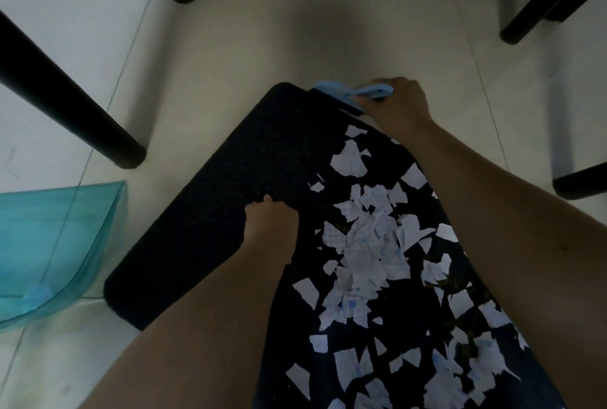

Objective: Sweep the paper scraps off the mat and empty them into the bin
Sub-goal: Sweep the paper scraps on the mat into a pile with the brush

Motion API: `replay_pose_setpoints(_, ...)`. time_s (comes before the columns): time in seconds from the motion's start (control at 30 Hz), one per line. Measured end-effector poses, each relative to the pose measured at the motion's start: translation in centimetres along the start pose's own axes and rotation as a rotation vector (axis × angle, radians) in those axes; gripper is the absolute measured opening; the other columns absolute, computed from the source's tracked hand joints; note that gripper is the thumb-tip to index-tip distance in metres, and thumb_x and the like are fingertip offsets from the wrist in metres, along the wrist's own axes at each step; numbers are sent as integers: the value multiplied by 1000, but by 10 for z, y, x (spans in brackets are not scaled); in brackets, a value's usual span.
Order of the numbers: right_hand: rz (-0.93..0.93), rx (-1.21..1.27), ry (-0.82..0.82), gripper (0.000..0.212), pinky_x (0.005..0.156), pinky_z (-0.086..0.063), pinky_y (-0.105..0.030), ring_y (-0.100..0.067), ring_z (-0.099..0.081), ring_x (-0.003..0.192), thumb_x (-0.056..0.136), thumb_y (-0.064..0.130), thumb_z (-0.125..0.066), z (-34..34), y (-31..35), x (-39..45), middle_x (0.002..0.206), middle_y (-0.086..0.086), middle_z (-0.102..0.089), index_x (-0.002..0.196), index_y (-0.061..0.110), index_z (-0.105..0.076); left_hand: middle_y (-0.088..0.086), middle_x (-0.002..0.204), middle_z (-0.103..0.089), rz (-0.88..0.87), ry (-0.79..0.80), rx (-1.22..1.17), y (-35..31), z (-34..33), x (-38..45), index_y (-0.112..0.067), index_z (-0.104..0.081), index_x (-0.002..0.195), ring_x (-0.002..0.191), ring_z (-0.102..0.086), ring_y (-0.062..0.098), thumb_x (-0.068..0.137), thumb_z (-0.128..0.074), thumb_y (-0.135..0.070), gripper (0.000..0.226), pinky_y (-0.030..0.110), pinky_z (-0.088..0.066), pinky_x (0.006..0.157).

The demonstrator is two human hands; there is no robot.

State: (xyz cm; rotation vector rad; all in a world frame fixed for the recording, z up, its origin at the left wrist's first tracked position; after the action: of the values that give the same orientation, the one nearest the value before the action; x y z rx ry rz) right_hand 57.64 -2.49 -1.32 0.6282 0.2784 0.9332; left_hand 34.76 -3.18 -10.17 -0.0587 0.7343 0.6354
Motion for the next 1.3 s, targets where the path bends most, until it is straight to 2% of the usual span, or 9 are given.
replay_pose_setpoints(0.17, -188, 17, 213, 39, 56, -49, -18, 1, -55, 52, 90, 30, -61, -24, -20, -6, 69, -12, -65, 66, -1, -62, 9, 140, -47, -3, 26, 13, 0, 1, -1, -14, -51, 128, 125, -46, 24, 78, -74, -40, 61, 33, -44, 86)
replay_pose_setpoints(0.33, -277, 217, 407, 32, 66, -55, -24, -17, -61, 68, 89, 25, -64, -5, -14, -13, 85, -13, -69, 100, -5, -66, 8, 131, -51, 1, 8, -9, 1, 1, -2, -13, -53, 125, 117, -49, 22, 79, -73, -38, 56, 31, -40, 79)
replay_pose_setpoints(0.53, -114, 104, 124, 38, 78, -55, -43, -31, -64, 74, 88, 28, -65, 23, -7, -4, 89, -24, -69, 93, -10, -68, 8, 124, -53, -7, 12, -4, -1, 3, -5, -11, -52, 123, 118, -48, 23, 76, -75, -41, 61, 35, -45, 90)
replay_pose_setpoints(0.63, -47, -21, 233, 25, 70, -54, -22, -13, -65, 78, 89, 25, -63, -4, -10, -22, 94, -11, -71, 100, 4, -70, 9, 132, -49, 2, 25, -4, -1, 3, -5, -11, -49, 130, 119, -48, 23, 76, -76, -42, 68, 34, -45, 90)
replay_pose_setpoints(0.73, -90, -50, 361, 25, 43, -36, -7, 6, -51, 44, 90, 24, -63, -14, -18, -39, 62, -1, -58, 68, 12, -63, 9, 136, -46, 3, 27, -10, 0, 2, -5, -10, -45, 135, 122, -47, 24, 75, -75, -46, 75, 35, -45, 93)
replay_pose_setpoints(0.87, -127, -13, 539, 28, 76, -53, -33, -19, -63, 76, 88, 26, -65, 7, -14, -52, 89, -17, -69, 90, -2, -68, 8, 129, -49, 3, 16, -26, 1, 2, -7, -10, -47, 131, 120, -48, 24, 75, -75, -46, 73, 36, -45, 95)
replay_pose_setpoints(1.07, -120, 138, -3, 29, 63, -49, -24, -20, -61, 76, 87, 25, -66, 38, -18, -27, 92, -14, -69, 94, -3, -68, 8, 127, -51, 11, 15, -29, 0, 2, -7, -10, -50, 128, 117, -50, 23, 73, -77, -44, 69, 34, -46, 90)
replay_pose_setpoints(1.17, -86, 109, -39, 24, 66, -43, -10, -11, -59, 89, 91, 23, -61, 13, -16, -23, 107, -6, -68, 110, 10, -68, 11, 134, -48, 12, 27, -27, -1, 2, -5, -9, -49, 131, 119, -49, 24, 73, -78, -43, 74, 36, -46, 92)
replay_pose_setpoints(1.3, -110, 76, 73, 23, 72, -46, -17, -18, -62, 88, 94, 24, -56, -21, -22, -26, 104, -5, -67, 109, 10, -68, 11, 136, -47, 4, 21, -32, 0, 1, -5, -9, -49, 132, 119, -49, 24, 73, -77, -45, 75, 36, -46, 92)
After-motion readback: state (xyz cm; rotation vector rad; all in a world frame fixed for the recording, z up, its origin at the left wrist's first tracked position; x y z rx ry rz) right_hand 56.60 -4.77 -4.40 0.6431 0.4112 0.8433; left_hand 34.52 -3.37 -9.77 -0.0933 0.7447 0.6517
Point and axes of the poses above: each hand's wrist, its own x-axis towards the middle knuckle, its own z-axis out of the back of the hand, y = z × x, the point moved 5 cm from there along x, towards the middle knuckle
